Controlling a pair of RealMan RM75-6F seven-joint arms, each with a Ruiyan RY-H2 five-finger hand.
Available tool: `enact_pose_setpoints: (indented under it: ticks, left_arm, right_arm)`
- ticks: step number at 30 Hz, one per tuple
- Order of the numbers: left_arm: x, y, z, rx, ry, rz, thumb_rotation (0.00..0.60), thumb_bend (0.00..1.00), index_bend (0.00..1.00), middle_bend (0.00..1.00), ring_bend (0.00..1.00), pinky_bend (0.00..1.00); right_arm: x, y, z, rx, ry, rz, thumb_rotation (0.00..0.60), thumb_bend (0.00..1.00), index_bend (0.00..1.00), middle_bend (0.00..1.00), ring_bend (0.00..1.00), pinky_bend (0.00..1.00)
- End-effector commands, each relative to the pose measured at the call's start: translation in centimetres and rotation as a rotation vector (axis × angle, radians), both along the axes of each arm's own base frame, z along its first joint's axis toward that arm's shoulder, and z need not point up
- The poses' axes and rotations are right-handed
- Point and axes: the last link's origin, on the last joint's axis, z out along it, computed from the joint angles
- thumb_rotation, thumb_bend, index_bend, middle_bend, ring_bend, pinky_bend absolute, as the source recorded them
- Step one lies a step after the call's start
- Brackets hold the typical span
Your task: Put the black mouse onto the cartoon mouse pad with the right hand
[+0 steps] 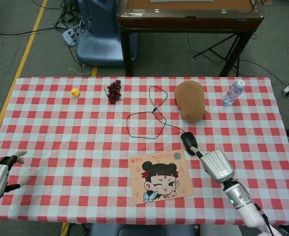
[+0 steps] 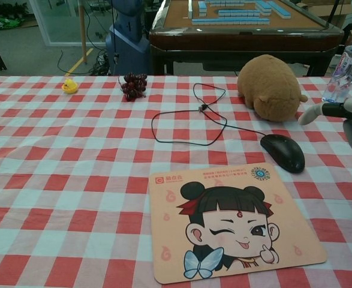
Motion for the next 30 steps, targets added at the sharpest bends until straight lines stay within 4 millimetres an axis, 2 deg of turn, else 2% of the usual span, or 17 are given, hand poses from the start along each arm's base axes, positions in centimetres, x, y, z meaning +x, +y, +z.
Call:
enact_pose_setpoints:
  ticks: [1, 7, 17, 30]
  left_arm:
    - [-0.1, 0.0, 0.1, 0.002, -0.002, 0.003, 0.6, 0.22, 0.29, 0.44, 0.38, 0.55]
    - [-0.2, 0.0, 0.3, 0.002, -0.01, 0.004, 0.6, 0.22, 0.29, 0.44, 0.38, 0.55]
    - [-0.2, -0.2, 0.7, 0.014, -0.02, 0.003, 0.6, 0.22, 0.29, 0.44, 0.38, 0.55]
    - [-0.2, -0.2, 0.8, 0.014, -0.021, 0.005, 0.6, 0.22, 0.29, 0.44, 0.38, 0.55]
  right_arm:
    - [1.5, -1.7, -2.2, 0.042, 0.012, -0.014, 0.6, 1.0, 0.22, 1.0, 1.0, 1.0]
    - [1.8, -3.3, -4.0, 0.099, 0.012, -0.093, 0.6, 1.0, 0.22, 1.0, 1.0, 1.0]
    - [1.2, -4.5, -5.9, 0.13, 0.035, -0.151, 0.6, 1.0, 0.22, 1.0, 1.0, 1.0]
    - [-0.3, -4.8, -6.7, 0.143, 0.067, -0.195, 0.6, 1.0, 0.23, 1.0, 1.0, 1.0]
